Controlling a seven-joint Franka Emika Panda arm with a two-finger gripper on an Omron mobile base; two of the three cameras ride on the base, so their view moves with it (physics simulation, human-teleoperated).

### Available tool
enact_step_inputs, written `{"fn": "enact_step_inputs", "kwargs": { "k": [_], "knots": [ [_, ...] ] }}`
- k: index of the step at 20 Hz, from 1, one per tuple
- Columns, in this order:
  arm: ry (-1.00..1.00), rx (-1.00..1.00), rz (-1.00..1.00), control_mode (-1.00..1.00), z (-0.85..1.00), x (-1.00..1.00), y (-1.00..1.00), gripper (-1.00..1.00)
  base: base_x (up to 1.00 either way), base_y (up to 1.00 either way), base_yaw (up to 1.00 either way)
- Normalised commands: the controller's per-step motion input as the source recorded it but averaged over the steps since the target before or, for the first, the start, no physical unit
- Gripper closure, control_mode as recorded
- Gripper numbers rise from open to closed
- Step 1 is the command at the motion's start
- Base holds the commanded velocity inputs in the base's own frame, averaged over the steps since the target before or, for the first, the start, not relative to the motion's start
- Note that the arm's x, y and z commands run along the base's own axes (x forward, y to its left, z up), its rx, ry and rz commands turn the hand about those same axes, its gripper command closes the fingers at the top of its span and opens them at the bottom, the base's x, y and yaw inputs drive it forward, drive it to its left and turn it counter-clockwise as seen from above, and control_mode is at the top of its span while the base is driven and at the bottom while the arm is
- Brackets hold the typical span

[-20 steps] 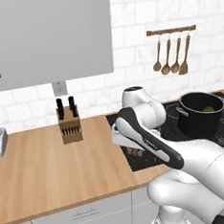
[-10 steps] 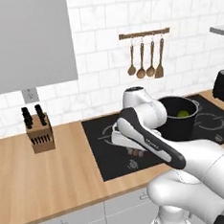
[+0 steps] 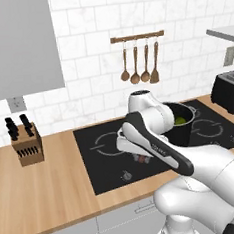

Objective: Put the onion and lime in the pot. Retrieve the spatula and lightly stir the vegetables in the pot.

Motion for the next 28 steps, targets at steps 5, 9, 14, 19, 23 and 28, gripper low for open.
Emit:
{"fn": "enact_step_inputs", "kwargs": {
  "k": [5, 9, 14, 19, 23, 28],
  "knots": [
    [-0.03, 0.00, -0.01, -1.00, 0.51, 0.00, -0.14, 1.00, 0.00, -0.10, 0.00],
    [0.00, 0.08, -0.09, -1.00, 1.00, 0.02, -0.41, 1.00, 0.00, 0.00, 0.00],
    [0.12, 0.27, -0.18, -1.00, 0.74, 0.43, -0.90, 1.00, 0.00, 0.00, 0.00],
    [0.25, 0.36, -0.13, -1.00, 0.54, 0.57, -0.85, 1.00, 0.00, 0.00, 0.00],
    [0.23, 0.28, -0.01, -1.00, 0.67, 0.65, -0.35, 1.00, 0.00, 0.00, 0.00],
    [0.22, 0.29, -0.01, -1.00, 0.21, 0.54, -0.02, 1.00, 0.00, 0.00, 0.00]
  ]
}}
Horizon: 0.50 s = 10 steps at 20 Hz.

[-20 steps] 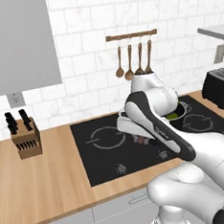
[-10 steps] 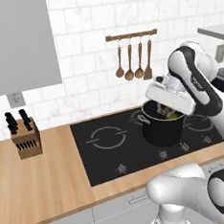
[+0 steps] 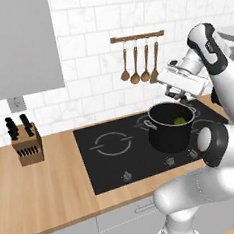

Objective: Put the onion and lime in the pot. Retrieve the spatula and lightly stir the vegetables in the pot.

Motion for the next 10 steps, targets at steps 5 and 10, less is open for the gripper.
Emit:
{"fn": "enact_step_inputs", "kwargs": {
  "k": [5, 10],
  "knots": [
    [0.20, 0.53, 0.00, -1.00, -0.06, 0.33, -0.11, 1.00, 0.00, 0.00, 0.00],
    [0.02, 0.24, -0.04, -1.00, 0.00, 0.66, -0.03, 1.00, 0.00, 0.00, 0.00]
  ]
}}
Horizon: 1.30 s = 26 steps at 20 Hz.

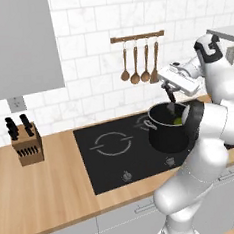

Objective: Put the onion and lime in the pot. Retrieve the spatula and lightly stir the vegetables in the pot.

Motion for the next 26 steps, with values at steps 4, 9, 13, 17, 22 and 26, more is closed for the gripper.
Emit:
{"fn": "enact_step_inputs", "kwargs": {
  "k": [4, 9, 13, 17, 22, 26],
  "knots": [
    [0.00, 0.01, -0.12, -1.00, -0.07, 0.50, -0.26, 1.00, 0.00, 0.00, 0.00],
    [0.03, 0.07, -0.15, -1.00, -0.39, 0.15, -0.36, 1.00, 0.00, 0.00, 0.00],
    [0.05, 0.18, -0.15, -1.00, -0.41, 0.16, -0.17, 1.00, 0.00, 0.00, 0.00],
    [0.01, 0.14, -0.14, -1.00, -0.31, 0.35, -0.06, 1.00, 0.00, 0.00, 0.00],
    [0.02, 0.10, -0.12, -1.00, -0.41, 0.22, 0.00, 1.00, 0.00, 0.00, 0.00],
    [0.04, 0.01, -0.12, -1.00, -0.50, 0.23, 0.00, 1.00, 0.00, 0.00, 0.00]
  ]
}}
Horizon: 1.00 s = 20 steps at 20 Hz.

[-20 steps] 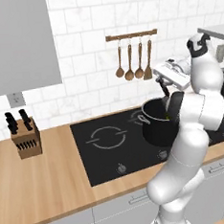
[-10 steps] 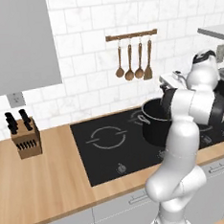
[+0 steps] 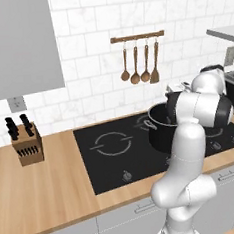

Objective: Put the onion and lime in the pot. Retrieve the spatula and lightly stir the vegetables in the pot.

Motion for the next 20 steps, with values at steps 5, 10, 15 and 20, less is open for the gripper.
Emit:
{"fn": "enact_step_inputs", "kwargs": {
  "k": [5, 10, 15, 20],
  "knots": [
    [0.02, 0.00, -0.07, -1.00, -0.42, 0.23, -0.04, 1.00, 0.00, 0.00, 0.00],
    [0.00, 0.16, -0.04, -1.00, -0.03, 0.00, 0.00, 1.00, 0.00, 0.00, 0.00],
    [0.00, 0.02, -0.01, -1.00, -0.51, 0.00, -0.02, 1.00, 0.00, 0.00, 0.00],
    [0.00, -0.13, 0.00, -1.00, -0.44, 0.00, -0.33, 1.00, 0.00, 0.00, 0.00]
  ]
}}
